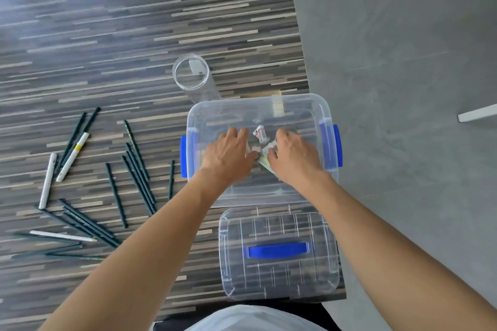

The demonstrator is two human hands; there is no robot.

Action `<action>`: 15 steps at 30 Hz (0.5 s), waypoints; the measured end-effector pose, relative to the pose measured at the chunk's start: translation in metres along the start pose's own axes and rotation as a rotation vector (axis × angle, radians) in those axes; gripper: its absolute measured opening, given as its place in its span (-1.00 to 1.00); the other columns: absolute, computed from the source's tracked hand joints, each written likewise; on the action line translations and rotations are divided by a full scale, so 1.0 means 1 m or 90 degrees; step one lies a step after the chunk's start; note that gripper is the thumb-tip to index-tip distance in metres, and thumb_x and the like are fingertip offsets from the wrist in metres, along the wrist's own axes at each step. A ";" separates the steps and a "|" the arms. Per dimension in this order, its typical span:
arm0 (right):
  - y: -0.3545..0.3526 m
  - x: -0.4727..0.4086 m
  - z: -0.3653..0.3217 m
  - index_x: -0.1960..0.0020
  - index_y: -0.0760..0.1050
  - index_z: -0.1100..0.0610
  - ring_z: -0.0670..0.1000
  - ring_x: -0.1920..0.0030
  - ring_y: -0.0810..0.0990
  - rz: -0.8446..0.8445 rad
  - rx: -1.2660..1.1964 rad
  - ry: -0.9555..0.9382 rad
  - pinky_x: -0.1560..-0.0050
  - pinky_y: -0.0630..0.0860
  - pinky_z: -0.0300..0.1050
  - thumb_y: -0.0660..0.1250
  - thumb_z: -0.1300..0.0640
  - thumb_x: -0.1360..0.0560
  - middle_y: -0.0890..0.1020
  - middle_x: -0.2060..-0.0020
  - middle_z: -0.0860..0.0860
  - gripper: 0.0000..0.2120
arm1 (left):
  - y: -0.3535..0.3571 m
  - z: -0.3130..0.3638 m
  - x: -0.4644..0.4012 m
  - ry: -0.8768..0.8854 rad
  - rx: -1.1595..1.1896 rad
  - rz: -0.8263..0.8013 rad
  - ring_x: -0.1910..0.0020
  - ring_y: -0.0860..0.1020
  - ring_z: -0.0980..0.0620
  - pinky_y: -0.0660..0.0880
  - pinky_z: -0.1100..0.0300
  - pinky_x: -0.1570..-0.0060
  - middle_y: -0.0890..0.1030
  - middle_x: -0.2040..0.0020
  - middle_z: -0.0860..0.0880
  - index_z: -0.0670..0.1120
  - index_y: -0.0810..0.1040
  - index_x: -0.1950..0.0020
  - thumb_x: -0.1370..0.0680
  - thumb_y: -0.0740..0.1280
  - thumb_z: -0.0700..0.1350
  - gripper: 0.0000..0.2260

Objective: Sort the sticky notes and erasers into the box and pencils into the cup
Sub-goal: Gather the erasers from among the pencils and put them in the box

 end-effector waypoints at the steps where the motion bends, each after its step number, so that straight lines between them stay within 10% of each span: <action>1: -0.001 0.001 0.000 -0.10 0.43 0.19 0.06 0.21 0.53 0.005 0.003 -0.002 0.26 0.38 -0.12 0.29 0.06 -0.56 0.57 0.10 0.09 -0.78 | -0.003 0.002 0.000 0.000 0.000 0.013 -0.07 0.53 -0.13 0.32 0.08 0.24 0.50 -0.10 -0.09 -0.08 0.37 -0.30 -0.61 0.20 0.12 -0.63; 15: -0.047 0.036 -0.036 -0.02 0.45 0.18 0.03 0.25 0.44 0.151 -0.036 -0.026 0.30 0.28 -0.13 0.27 0.04 -0.57 0.58 0.16 0.07 -0.81 | -0.068 0.008 0.063 0.007 0.134 0.218 0.09 0.62 -0.09 0.52 0.02 0.28 0.63 0.00 0.00 -0.05 0.51 -0.17 -0.60 0.25 -0.04 -0.81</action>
Point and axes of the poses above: each hand's wrist, its own x-axis away from the middle knuckle, its own y-axis out of the palm, z = x × y, the point moved 8 cm from there along -x, towards the middle knuckle
